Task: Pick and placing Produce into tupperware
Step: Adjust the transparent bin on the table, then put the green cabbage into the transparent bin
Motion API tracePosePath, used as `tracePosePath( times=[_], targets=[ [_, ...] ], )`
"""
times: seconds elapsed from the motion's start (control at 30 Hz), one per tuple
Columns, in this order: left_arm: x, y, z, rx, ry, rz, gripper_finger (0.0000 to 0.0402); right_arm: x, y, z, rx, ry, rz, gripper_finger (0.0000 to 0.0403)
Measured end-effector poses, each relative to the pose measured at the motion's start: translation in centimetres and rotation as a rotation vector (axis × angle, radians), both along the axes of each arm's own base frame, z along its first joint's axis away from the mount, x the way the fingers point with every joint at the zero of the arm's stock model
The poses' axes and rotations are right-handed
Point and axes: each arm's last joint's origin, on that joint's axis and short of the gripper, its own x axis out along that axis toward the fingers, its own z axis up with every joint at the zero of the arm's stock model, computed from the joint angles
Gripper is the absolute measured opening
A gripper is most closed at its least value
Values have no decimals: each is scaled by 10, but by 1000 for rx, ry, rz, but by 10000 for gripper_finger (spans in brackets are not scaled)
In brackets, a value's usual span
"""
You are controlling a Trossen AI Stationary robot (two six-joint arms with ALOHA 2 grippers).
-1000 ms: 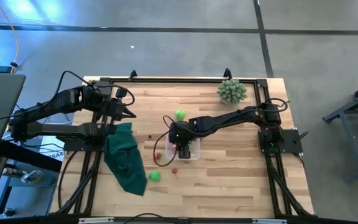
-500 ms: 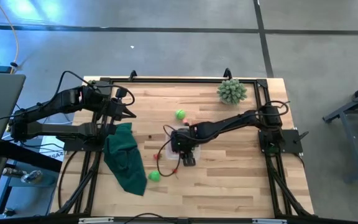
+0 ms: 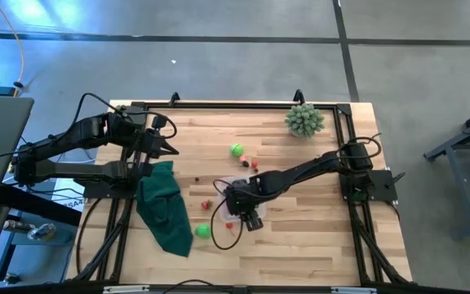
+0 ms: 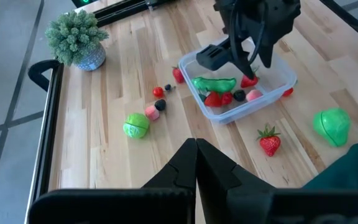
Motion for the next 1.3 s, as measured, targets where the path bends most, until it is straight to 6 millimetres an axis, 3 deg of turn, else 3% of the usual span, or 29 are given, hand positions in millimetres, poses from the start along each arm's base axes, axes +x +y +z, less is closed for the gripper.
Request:
tracePosePath(
  times=[0.23,0.5,0.8,0.93,1.13,1.3],
  targets=[
    [0,0,0,0,0,0,1,8,-11,16,-14,-17,-16,177],
    [0,0,0,0,0,0,1,24,-45,70,-70,-76,2,177],
    [0,0,0,0,0,0,1,20,-117,156,-67,-188,97,177],
    [0,0,0,0,0,0,1,10,-159,180,-102,-265,154,177],
    [0,0,0,0,0,0,1,0,-200,176,-177,-289,258,177],
    [0,0,0,0,0,0,1,-4,-216,142,-96,-278,369,177]
  ],
)
